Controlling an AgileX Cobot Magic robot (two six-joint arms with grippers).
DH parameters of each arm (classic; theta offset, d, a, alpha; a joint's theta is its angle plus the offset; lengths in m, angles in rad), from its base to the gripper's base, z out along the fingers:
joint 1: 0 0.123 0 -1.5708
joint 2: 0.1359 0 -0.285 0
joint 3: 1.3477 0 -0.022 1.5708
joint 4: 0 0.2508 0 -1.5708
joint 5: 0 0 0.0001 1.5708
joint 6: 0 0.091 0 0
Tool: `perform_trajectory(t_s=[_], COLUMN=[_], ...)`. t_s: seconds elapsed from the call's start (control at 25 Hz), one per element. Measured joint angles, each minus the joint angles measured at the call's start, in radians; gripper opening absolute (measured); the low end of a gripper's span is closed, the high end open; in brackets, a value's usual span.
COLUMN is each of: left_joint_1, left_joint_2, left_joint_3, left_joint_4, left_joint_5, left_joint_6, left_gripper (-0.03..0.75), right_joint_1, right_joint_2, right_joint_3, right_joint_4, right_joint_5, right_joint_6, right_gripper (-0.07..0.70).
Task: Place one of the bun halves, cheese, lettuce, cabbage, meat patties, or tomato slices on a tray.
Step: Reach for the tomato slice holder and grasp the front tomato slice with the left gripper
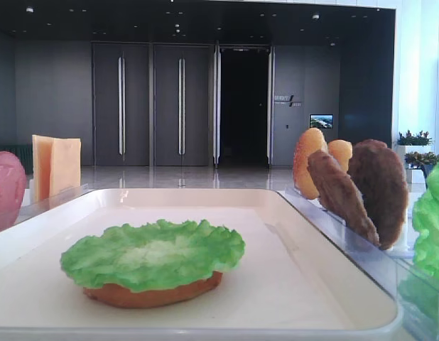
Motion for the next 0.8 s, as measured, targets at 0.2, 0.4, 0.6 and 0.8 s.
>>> perform_trajectory(t_s=[0.2, 0.4, 0.6, 0.8], left_joint_1=[0.000, 0.000, -0.007, -0.123], left_joint_2=[0.093, 0.124, 0.124, 0.124], left_joint_3=[-0.043, -0.047, -0.047, -0.047], left_joint_4=[0.000, 0.000, 0.002, 0.044], left_joint_5=[0.001, 0.001, 0.001, 0.001], left_joint_6=[-0.020, -0.040, -0.067, -0.143], left_gripper=[0.614, 0.614, 0.614, 0.614], right_joint_1=[0.000, 0.000, 0.000, 0.000], right_joint_2=[0.000, 0.000, 0.000, 0.000], right_joint_3=[0.000, 0.000, 0.000, 0.000], right_joint_4=[0.000, 0.000, 0.000, 0.000], right_joint_5=[0.000, 0.000, 0.000, 0.000], right_joint_6=[0.000, 0.000, 0.000, 0.000], right_gripper=[0.514, 0.514, 0.514, 0.514])
